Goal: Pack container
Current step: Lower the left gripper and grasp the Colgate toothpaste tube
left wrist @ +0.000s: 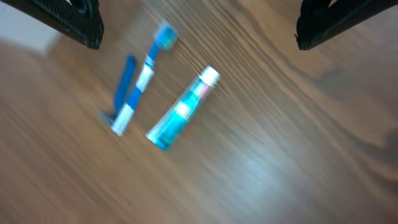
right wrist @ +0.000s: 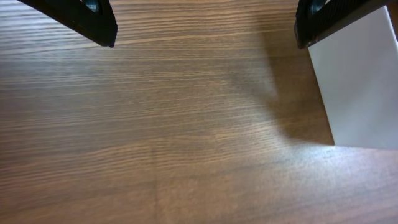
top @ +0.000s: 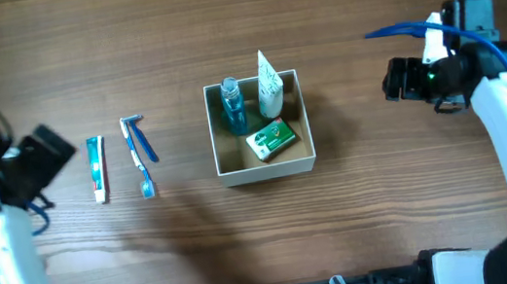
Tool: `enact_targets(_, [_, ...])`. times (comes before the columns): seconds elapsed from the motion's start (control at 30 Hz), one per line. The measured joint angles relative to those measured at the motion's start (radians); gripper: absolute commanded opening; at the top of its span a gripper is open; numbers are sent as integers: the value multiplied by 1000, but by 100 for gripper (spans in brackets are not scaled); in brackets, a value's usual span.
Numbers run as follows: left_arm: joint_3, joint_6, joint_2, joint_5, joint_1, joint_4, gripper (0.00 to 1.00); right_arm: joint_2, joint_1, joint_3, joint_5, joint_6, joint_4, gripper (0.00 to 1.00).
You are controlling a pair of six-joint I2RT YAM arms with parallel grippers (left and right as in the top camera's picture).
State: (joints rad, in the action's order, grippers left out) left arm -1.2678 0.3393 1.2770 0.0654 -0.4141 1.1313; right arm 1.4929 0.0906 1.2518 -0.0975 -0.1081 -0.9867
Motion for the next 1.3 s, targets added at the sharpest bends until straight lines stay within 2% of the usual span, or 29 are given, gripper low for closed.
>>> enact_targets(0.27, [-1,0,320,8,-12,-73,100,7,0,0,-15,0,6,92])
enact_targets(0.53, [-1,-25,545,5,72,-187,100,7,0,0,-15,5,3,92])
enact_targets(0.77, [-1,-111,618,5,162,-286,100,7,0,0,-15,8,3,92])
enact_targets(1.3, [11,-155,646,35,177,-257,99,7,0,0,-15,20,3,92])
